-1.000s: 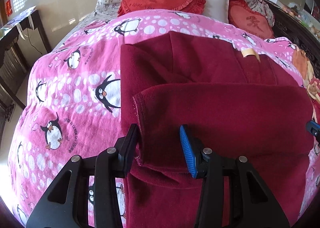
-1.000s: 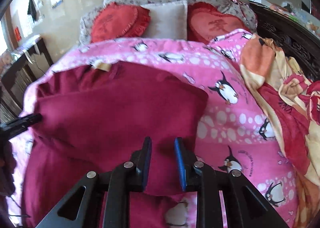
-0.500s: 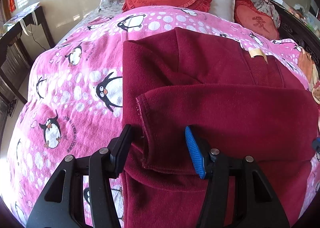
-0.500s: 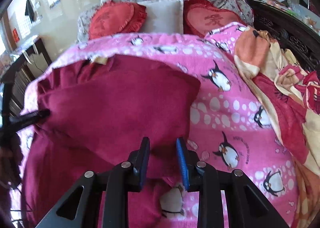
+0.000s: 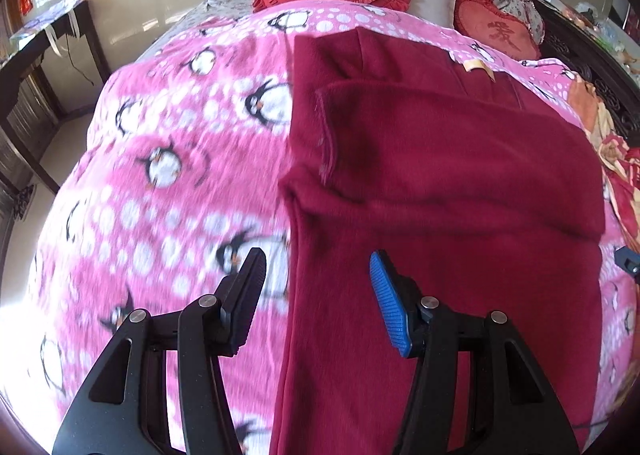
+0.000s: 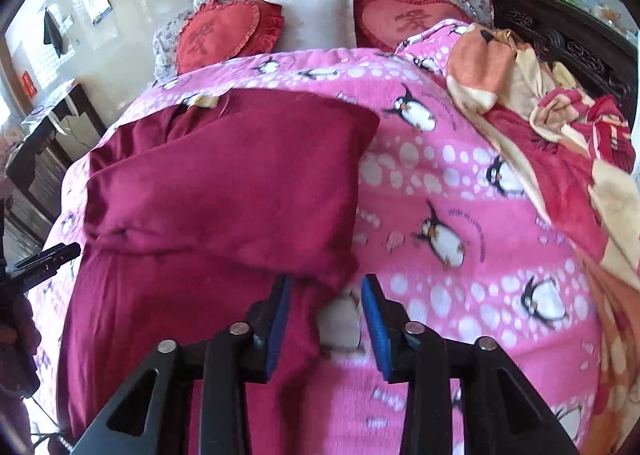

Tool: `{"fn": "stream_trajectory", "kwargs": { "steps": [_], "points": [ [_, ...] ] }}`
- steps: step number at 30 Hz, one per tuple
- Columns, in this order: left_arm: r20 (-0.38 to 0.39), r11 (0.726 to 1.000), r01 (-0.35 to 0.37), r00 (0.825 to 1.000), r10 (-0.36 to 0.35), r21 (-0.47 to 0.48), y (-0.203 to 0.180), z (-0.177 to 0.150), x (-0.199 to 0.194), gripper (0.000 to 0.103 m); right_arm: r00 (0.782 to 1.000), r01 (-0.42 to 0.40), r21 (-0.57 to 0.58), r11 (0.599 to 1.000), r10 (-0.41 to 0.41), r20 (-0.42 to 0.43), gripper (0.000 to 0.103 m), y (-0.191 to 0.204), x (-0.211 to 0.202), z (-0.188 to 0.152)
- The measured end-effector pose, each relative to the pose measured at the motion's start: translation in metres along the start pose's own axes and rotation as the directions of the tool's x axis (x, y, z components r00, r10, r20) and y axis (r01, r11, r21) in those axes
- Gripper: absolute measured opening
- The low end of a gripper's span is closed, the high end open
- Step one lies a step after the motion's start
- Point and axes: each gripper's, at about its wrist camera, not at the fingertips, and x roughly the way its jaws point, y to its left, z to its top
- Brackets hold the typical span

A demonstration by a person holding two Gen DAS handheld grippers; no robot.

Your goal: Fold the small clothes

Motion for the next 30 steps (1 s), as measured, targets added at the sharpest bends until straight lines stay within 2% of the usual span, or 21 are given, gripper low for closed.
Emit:
{"fn": "stream_trajectory", "kwargs": {
  "steps": [6,9,14,22,27,30],
  "points": [
    [-0.054,0.997,0.032,0.998,-0.035,-0.064,0.015,-0.044,-0.015,0.054,0.999,-0.022,0.02,1.0,0.023,-0.045,0.043,-0.001,0.003,-0.03],
    [-0.065,0.996,0.032,0.997,-0.038,-0.083,0.02,-0.062,-0.023,0.054,0.996,-0.057,0.046,0.997,0.06,-0.067,0.043,-0.001,0.004,-0.04],
    [-0.09,0.995,0.045,0.995,-0.053,-0.095,0.028,-0.089,-0.034,0.054,0.991,-0.083,-0.018,0.996,0.081,-0.103,0.044,0.007,-0.007,-0.063],
    [-0.154,0.991,0.08,0.984,-0.095,-0.103,0.037,-0.122,-0.051,0.054,0.952,-0.202,-0.036,0.979,0.188,-0.241,0.045,-0.001,-0.042,-0.117],
    [-0.175,0.995,0.053,0.982,-0.066,-0.08,0.033,-0.142,-0.056,0.054,0.945,-0.215,-0.024,0.976,0.202,-0.259,0.046,-0.006,-0.061,-0.145],
    [-0.175,0.997,0.034,0.983,-0.045,-0.068,0.03,-0.15,-0.059,0.054,0.93,-0.258,0.005,0.966,0.249,-0.272,0.046,-0.005,-0.064,-0.158]
  ]
}}
